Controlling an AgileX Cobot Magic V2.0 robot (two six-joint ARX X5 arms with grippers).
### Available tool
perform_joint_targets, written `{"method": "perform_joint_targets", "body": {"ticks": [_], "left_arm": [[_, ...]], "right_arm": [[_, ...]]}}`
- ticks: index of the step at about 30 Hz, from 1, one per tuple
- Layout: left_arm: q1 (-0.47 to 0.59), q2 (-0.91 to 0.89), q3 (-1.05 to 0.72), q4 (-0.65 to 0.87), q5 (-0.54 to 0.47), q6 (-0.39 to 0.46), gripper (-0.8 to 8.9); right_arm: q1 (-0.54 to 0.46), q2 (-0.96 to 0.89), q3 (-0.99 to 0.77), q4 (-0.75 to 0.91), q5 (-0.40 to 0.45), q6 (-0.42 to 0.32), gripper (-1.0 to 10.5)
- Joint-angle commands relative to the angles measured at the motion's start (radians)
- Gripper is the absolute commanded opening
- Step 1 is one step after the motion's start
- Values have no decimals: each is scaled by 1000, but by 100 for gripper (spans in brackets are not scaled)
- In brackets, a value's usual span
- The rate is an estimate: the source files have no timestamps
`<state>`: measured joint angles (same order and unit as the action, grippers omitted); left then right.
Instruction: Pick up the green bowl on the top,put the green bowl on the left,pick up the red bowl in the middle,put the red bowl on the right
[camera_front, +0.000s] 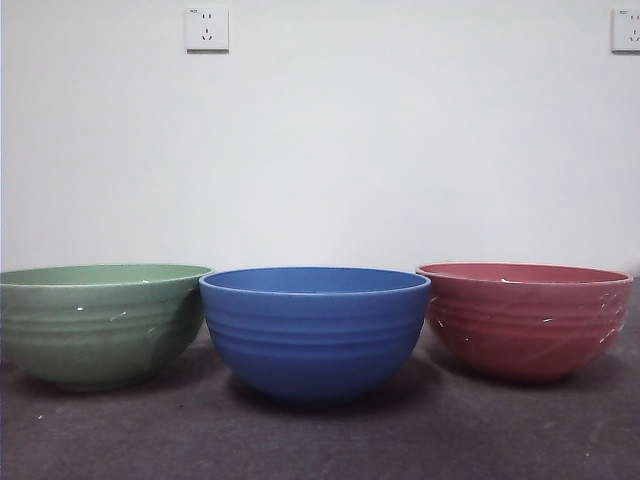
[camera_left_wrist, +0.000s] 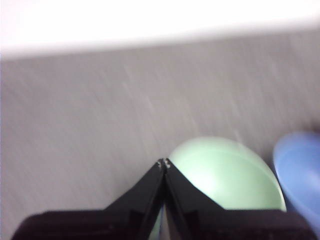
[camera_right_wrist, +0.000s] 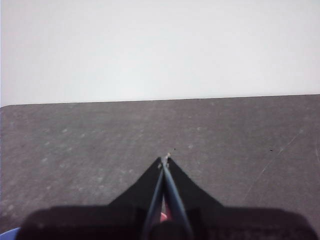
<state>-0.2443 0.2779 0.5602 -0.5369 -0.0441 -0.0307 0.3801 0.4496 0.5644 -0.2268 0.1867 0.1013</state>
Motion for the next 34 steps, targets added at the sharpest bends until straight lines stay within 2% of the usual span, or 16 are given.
{"method": "perform_joint_targets", "body": {"ticks": [1,7,16,34], "left_arm": [[69,-108,-84,97,-3,28,-4],[166,-252,-313,234,23,28,-3],[179,-276,-526,321,60,27,-3],[179,-275,-545,322,72,27,-4]], "right_arm": [[1,0,-8,8,4,10,2],[1,0,-8,8,3,10,2],[1,0,-8,8,3,10,2],[1,0,-8,8,3,10,2]]}}
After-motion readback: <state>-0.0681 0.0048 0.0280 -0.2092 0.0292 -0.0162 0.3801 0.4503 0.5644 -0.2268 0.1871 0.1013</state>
